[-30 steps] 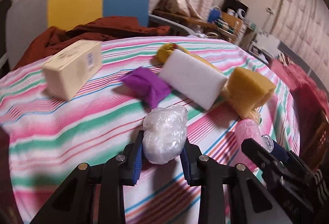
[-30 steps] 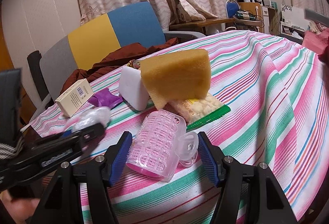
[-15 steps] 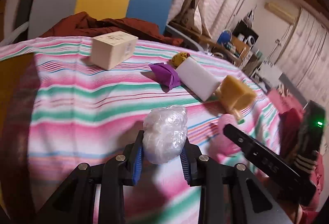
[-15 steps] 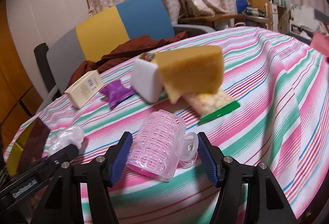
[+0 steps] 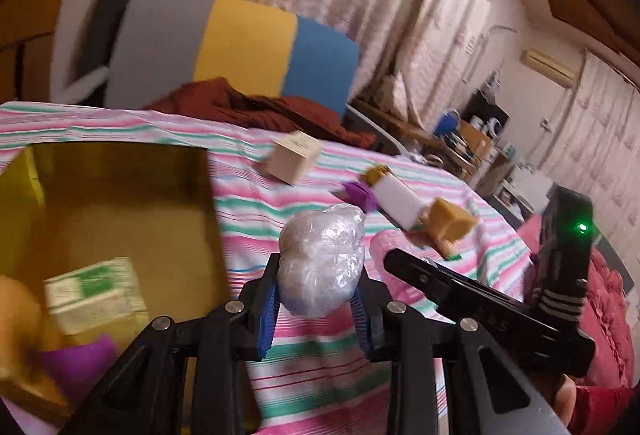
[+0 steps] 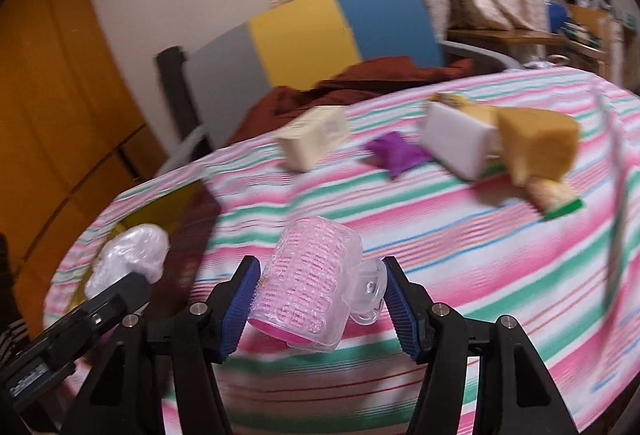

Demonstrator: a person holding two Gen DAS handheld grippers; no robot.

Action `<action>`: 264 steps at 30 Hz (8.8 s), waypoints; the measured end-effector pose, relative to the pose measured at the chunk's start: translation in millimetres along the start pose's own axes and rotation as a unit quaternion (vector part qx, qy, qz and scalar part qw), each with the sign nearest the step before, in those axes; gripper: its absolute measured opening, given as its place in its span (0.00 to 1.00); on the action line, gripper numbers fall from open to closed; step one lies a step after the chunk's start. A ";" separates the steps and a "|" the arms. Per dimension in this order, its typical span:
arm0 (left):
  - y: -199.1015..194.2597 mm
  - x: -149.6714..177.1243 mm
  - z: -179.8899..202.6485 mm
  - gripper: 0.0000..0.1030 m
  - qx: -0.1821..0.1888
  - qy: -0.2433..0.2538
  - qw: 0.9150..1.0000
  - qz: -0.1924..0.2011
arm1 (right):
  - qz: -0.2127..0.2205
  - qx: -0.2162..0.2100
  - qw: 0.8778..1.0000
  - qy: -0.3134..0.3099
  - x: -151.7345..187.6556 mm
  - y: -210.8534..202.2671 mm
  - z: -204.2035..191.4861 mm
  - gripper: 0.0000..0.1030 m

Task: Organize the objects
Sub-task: 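Carry the ball and pink curler to the gold tray and open both grippers, then grasp the yellow WEIDAN snack bag with the right gripper, then grasp the orange sponge with the left gripper while the right holds the snack bag, then carry the sponge and snack bag to the gold tray and release both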

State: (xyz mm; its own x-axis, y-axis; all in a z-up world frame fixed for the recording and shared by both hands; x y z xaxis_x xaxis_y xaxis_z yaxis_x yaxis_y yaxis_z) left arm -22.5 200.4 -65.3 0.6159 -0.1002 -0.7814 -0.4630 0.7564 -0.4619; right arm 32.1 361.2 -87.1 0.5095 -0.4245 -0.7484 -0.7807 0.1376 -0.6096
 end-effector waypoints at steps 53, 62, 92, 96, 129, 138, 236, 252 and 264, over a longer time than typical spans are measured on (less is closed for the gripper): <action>-77.9 -9.8 -103.7 0.50 -0.143 -0.065 0.987 0.042 | -0.016 -0.060 0.996 -0.065 22.0 -13.1 -102.2 0.81; -52.6 1.1 -56.6 0.51 -0.106 -0.019 0.994 0.002 | -0.026 -0.038 0.998 -0.054 20.2 -5.6 -75.8 0.83; 14.8 32.9 35.9 0.51 -0.023 0.049 0.995 -0.088 | 0.033 0.156 0.985 0.071 -121.5 22.0 204.1 0.79; 19.7 35.7 39.2 0.51 -0.022 0.050 0.994 -0.094 | 0.006 0.095 0.992 0.084 -105.8 34.0 195.2 0.68; 93.9 39.5 112.0 0.62 0.042 0.090 0.983 -0.157 | -0.058 0.165 0.985 0.001 -63.6 71.5 218.4 0.49; 156.3 42.0 152.9 0.76 0.068 0.111 0.974 -0.188 | 0.005 0.236 0.963 0.126 -57.4 37.3 274.5 0.47; -61.6 -39.7 -110.5 0.68 -0.062 -0.070 0.994 0.055 | -0.018 -0.054 0.988 -0.141 -20.0 27.8 -122.0 0.46; -71.2 -31.9 -216.6 0.69 -0.148 -0.145 0.978 0.037 | -0.054 -0.048 0.988 -0.138 -23.9 87.3 -173.9 0.78; -84.3 -38.8 -236.1 0.82 -0.212 -0.173 0.960 0.056 | -0.045 -0.046 0.994 -0.083 -13.5 56.7 -126.0 0.79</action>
State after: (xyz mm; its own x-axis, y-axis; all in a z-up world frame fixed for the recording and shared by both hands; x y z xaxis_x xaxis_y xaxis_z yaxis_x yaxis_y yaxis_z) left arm -157.9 -12.1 -95.1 0.6875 0.2425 -0.6845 -0.7117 0.4123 -0.5687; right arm -64.7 262.0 -78.6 0.6262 -0.2773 -0.7287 -0.7546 0.0196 -0.6559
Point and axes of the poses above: each gripper's, at about its wrist camera, not at the fingertips, and y roughly the way its jaws point, z to its right, x to its underside, the point moved 8 cm from there along y, roughly the way its jaws point, and after that the axes turned 7 degrees about x, right-handed, at the moved point
